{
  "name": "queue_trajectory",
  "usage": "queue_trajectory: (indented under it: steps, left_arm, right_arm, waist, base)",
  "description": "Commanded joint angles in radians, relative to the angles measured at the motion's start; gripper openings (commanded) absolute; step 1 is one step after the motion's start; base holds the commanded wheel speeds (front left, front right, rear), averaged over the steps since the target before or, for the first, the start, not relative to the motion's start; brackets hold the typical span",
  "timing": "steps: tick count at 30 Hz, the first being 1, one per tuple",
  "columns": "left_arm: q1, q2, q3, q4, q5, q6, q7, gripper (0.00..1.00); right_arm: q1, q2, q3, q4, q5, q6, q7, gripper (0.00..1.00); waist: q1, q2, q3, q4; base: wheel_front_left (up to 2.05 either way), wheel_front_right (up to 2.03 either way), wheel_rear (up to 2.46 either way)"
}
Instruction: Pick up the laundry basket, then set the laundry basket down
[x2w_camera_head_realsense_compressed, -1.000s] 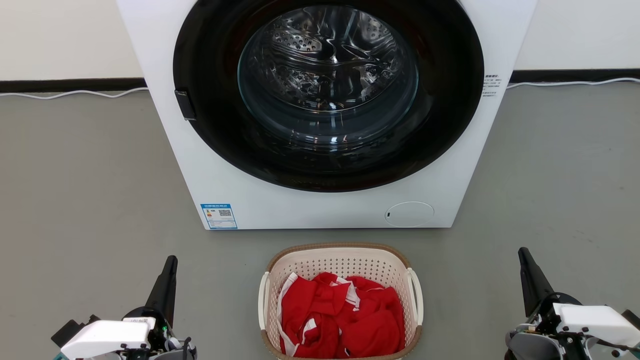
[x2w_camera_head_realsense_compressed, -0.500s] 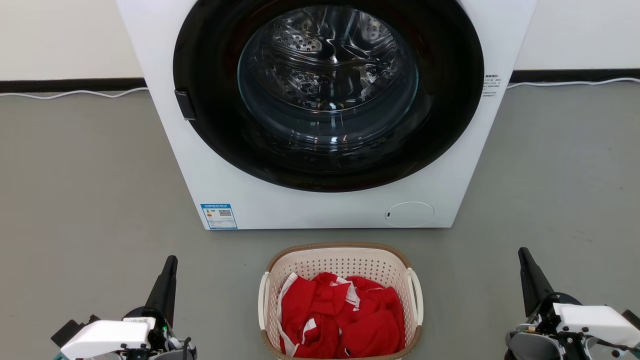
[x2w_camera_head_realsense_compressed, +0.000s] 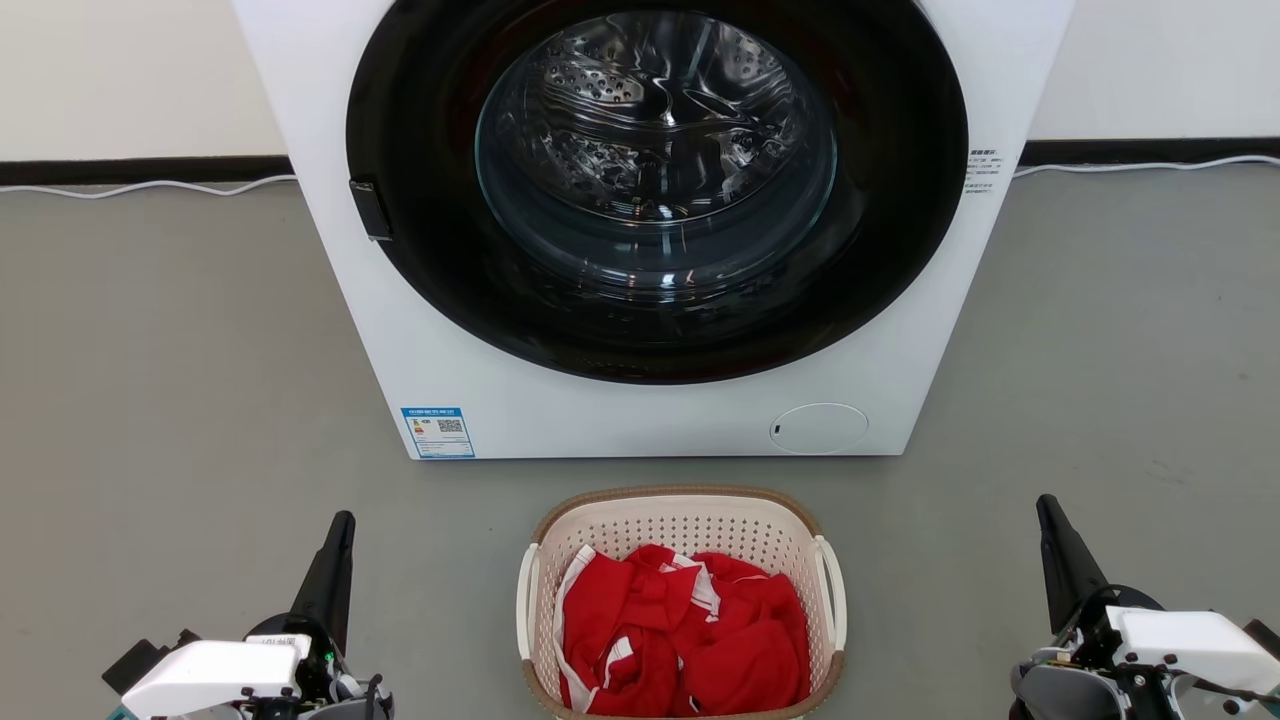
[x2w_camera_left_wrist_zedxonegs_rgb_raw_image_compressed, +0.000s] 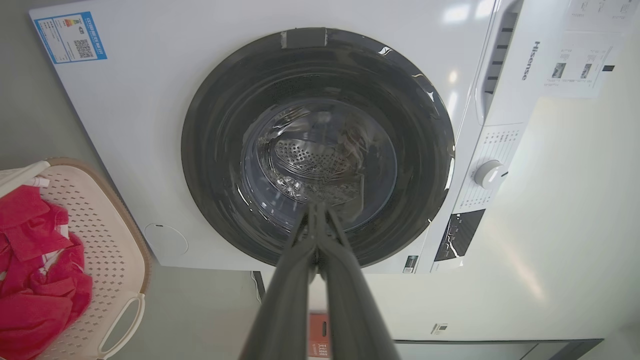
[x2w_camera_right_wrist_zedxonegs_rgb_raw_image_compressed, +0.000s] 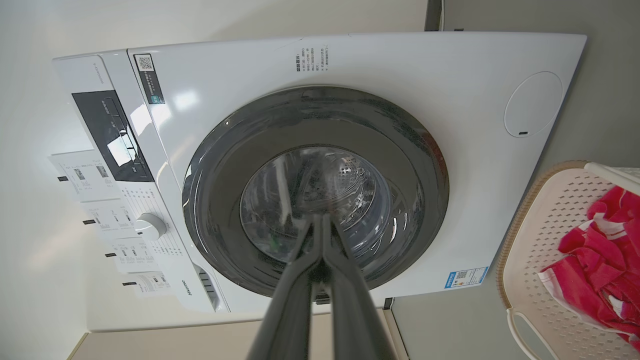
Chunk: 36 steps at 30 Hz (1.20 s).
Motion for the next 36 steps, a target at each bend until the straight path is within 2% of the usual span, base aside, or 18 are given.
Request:
queue_trajectory:
  steps: [1, 36]
  left_arm:
    - [-0.054, 0.010, 0.031, -0.029, -0.005, -0.007, 0.006, 0.00]
    - [-0.054, 0.010, 0.031, -0.029, -0.005, -0.007, 0.006, 0.00]
  right_arm:
    - [-0.043, -0.012, 0.019, -0.031, 0.007, 0.000, 0.010, 0.00]
    - [-0.043, -0.012, 0.019, -0.031, 0.007, 0.000, 0.010, 0.00]
  waist:
    - [0.0000, 0.0000, 0.000, 0.000]
    - [0.0000, 0.0000, 0.000, 0.000]
  base:
    - [0.00, 0.00, 0.00]
    - [0.00, 0.00, 0.00]
